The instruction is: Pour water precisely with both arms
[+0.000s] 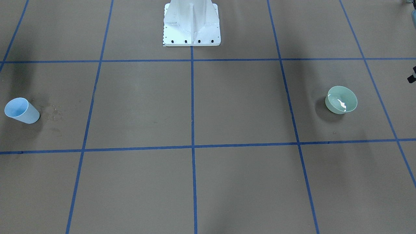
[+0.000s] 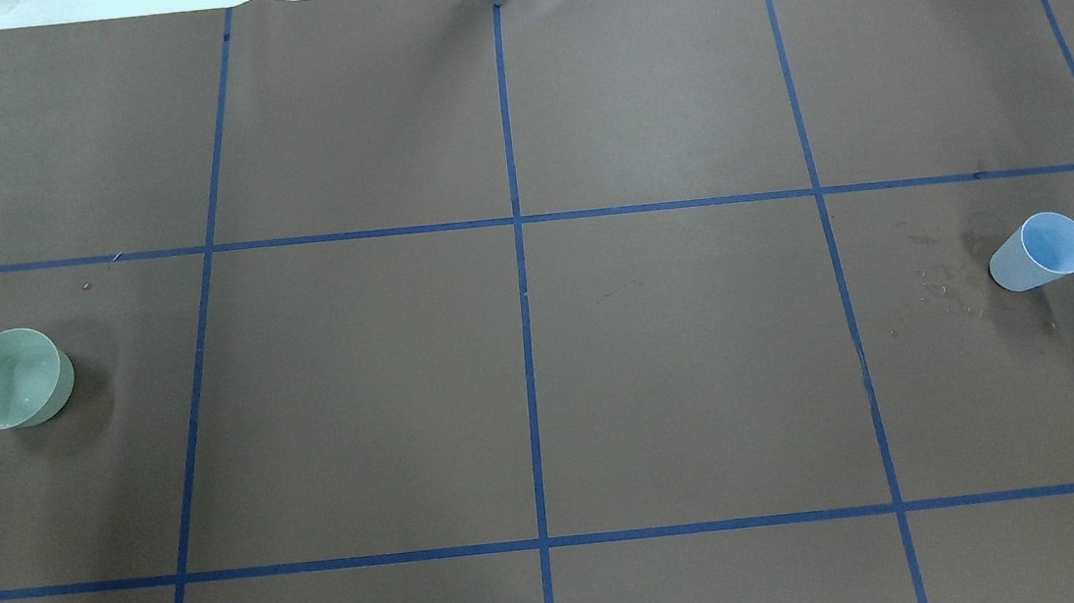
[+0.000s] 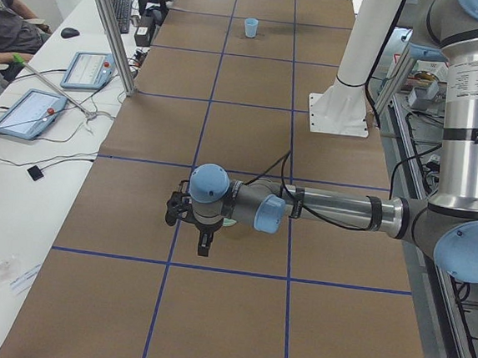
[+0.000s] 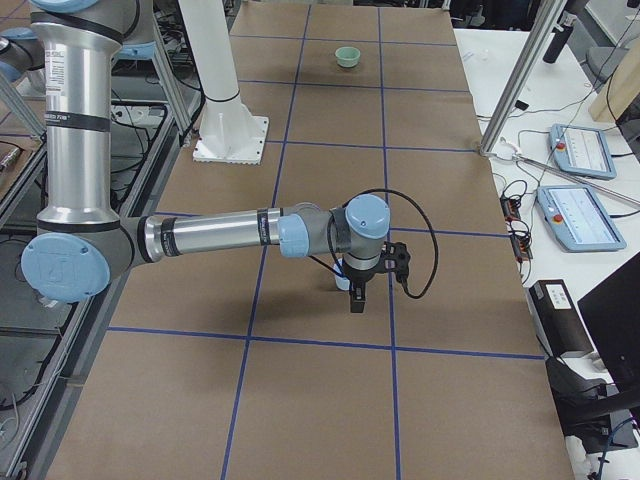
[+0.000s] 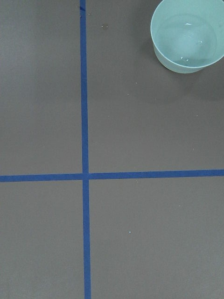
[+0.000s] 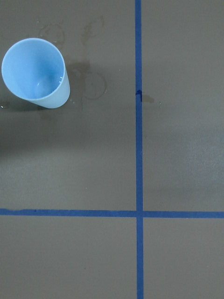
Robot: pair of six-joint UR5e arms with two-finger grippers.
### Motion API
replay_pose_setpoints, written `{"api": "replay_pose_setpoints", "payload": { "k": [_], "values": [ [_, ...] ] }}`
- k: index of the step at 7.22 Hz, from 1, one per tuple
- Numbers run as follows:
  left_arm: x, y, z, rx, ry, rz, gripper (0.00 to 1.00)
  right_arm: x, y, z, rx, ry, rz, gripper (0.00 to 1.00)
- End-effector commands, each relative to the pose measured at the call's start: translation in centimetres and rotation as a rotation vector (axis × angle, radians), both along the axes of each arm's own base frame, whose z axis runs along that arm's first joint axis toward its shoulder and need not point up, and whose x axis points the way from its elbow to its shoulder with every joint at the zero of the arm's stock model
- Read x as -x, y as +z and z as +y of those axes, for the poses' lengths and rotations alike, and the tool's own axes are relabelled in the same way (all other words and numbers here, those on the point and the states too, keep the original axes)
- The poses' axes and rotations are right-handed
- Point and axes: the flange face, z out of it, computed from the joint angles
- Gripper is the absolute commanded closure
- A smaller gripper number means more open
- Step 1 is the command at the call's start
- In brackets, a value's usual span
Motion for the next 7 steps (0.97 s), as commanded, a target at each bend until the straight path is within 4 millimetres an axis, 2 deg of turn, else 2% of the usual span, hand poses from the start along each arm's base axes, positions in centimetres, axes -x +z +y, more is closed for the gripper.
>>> {"api": "replay_pose_setpoints", "payload": {
  "k": [1, 3, 4, 5, 6, 7],
  "values": [
    [0.5, 0.3, -0.2, -0.08, 0.051, -0.075, 0.0, -0.4, -0.5, -0.6, -0.026, -0.001, 0.019, 0.01],
    [0.5, 1.4, -0.1, 0.014, 0.064, -0.083, 0.0, -0.4, -0.6, -0.6, -0.024, 0.001, 0.01, 0.01],
    [0.7, 0.9, 0.0, 0.021, 0.061, -0.071, 0.0, -0.4, -0.6, -0.7, -0.025, 0.001, 0.008, 0.01],
    [0.6, -0.1, 0.3, 0.054, 0.064, -0.044, 0.0, -0.4, -0.8, -0.7, -0.031, -0.001, 0.006, 0.01],
    [0.7, -3.1, 0.6, 0.082, 0.063, -0.032, 0.0, -0.4, -0.9, -0.7, -0.031, 0.0, 0.006, 0.01],
    [0.9, -3.7, 1.2, 0.094, 0.06, -0.042, 0.0, -0.4, -0.7, -0.4, -0.03, 0.0, 0.006, 0.01]
  ]
}}
